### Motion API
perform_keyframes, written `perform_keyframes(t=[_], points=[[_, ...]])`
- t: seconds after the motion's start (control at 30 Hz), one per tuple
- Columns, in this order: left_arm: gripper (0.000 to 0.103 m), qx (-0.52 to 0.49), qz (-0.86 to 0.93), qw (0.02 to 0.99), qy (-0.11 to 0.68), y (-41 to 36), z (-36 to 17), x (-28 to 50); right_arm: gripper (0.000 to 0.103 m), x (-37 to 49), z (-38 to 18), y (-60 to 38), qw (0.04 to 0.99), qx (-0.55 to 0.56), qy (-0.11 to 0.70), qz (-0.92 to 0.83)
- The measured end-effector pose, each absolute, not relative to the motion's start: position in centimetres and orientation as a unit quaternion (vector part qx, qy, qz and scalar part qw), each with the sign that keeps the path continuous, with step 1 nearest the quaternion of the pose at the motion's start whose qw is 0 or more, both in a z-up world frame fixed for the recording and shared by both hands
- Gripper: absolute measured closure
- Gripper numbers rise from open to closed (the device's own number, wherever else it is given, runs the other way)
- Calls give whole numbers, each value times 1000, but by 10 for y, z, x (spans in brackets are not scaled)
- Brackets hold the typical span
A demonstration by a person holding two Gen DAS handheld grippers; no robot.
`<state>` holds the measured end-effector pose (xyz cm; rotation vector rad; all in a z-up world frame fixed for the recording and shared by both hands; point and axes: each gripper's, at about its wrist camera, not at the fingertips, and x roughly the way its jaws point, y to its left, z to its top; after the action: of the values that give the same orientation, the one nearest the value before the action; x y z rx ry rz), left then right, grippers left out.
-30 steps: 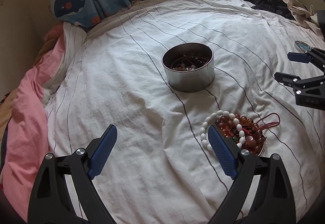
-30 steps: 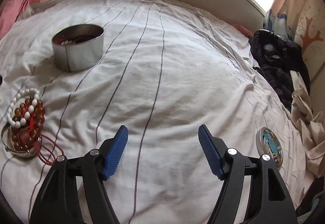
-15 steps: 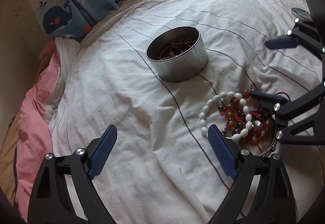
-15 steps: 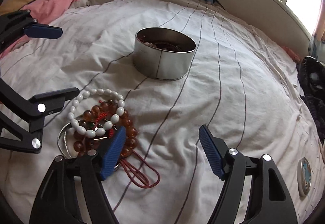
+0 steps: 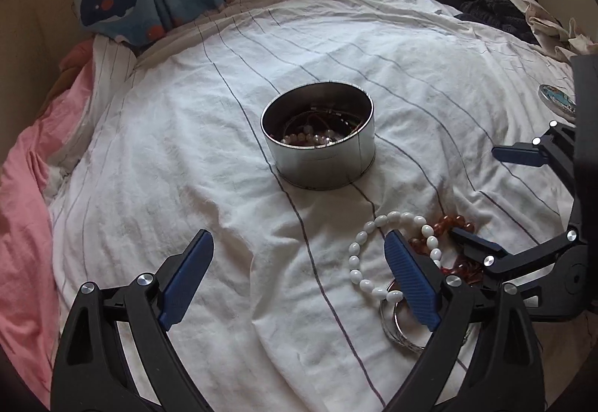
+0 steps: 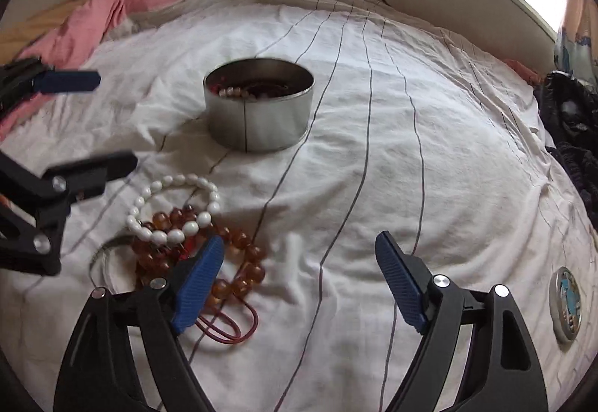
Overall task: Organize jewelry
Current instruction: 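Position the left tool over the white bead bracelet while the right moves to the amber beads, then grasp the white bead bracelet with the left tool while the right grasps the amber bead bracelet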
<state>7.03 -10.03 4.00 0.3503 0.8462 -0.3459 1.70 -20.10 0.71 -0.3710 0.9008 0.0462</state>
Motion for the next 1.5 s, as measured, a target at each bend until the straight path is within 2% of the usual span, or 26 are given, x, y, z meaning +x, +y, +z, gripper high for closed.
perform_keyframes(t=[0.07,0.17,0.47,0.53,0.6,0.77,0.83,0.9,0.97,1.3,1.47,1.5], points=[[14,208,-143,869,425,-108,24,73,21,19,10,-208,886,-177,429,-1],[14,289,-97,865,399,-114,19,67,21,21,17,-233,888,-178,419,-70],[14,201,-172,896,357,-108,45,57,21,21,33,-256,900,-8,430,74],[16,172,-194,892,370,-106,40,58,23,23,30,-258,892,20,441,98],[25,137,-215,881,399,-103,33,64,43,24,25,-256,884,28,455,104],[42,90,-220,864,444,-91,16,72,59,24,14,-254,875,9,478,76],[53,89,-215,863,448,-88,13,73,68,25,15,-254,876,13,474,85],[65,94,-205,864,451,-84,13,75,81,23,17,-249,877,14,469,103],[68,89,-201,864,454,-80,12,77,84,19,23,-244,880,18,457,126],[68,100,-250,872,410,-91,23,65,82,24,10,-239,871,-14,480,104],[68,87,-240,857,448,-89,10,73,79,24,9,-239,870,-14,481,105],[71,89,-240,857,447,-88,9,72,79,24,9,-239,870,-14,482,105]])
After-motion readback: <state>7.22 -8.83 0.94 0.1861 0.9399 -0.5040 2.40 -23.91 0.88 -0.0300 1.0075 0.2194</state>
